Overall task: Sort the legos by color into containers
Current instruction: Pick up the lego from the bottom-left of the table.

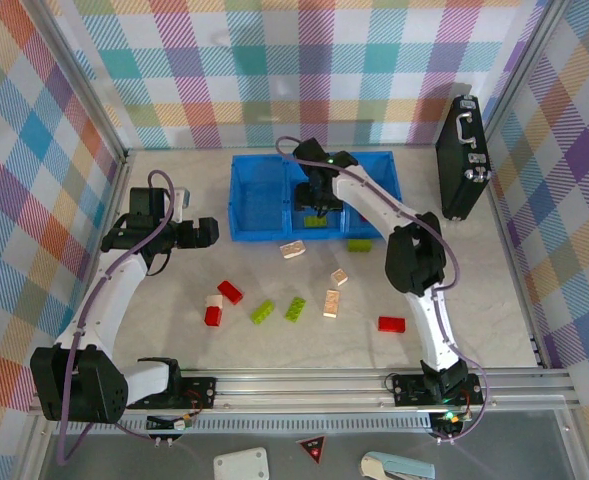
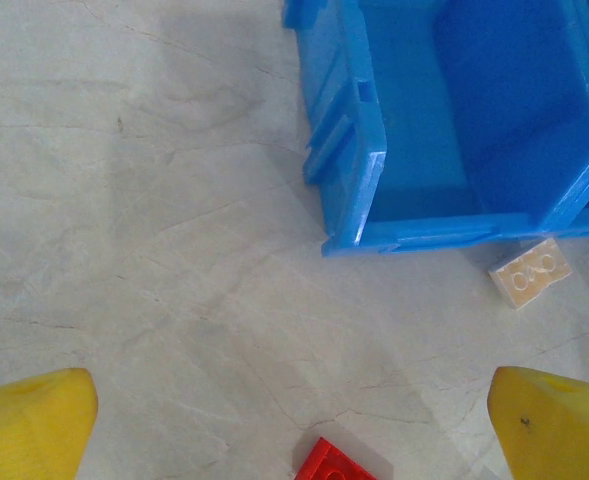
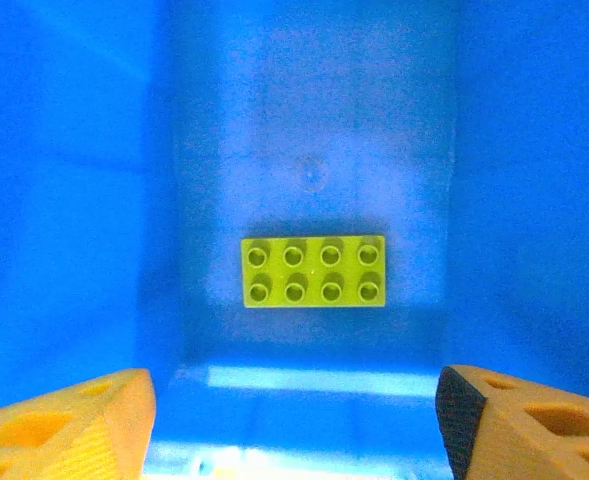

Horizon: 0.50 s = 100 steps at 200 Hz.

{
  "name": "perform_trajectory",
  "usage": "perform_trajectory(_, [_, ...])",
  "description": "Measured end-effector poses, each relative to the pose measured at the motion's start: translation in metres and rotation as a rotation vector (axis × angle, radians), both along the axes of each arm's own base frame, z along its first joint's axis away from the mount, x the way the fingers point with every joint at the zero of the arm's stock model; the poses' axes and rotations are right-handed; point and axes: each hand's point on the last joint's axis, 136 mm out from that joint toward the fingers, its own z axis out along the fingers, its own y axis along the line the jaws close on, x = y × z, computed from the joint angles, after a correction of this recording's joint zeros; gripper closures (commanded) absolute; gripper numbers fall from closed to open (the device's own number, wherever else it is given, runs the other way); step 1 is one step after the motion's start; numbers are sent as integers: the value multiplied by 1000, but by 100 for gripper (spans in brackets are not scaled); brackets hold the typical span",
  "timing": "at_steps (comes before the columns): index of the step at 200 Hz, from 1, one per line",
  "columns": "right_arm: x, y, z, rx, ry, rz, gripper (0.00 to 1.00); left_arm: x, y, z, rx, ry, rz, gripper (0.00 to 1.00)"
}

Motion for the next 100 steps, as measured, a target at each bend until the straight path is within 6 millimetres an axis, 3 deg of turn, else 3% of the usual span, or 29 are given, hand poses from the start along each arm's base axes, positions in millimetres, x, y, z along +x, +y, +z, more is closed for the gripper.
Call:
perform_trajectory(38, [-24, -2, 19, 4, -2, 24, 26, -2, 0, 5, -1, -18, 0, 0])
perform_trajectory(100, [-87, -10, 30, -15, 29, 87, 26, -4, -2, 3, -12, -12, 6, 0])
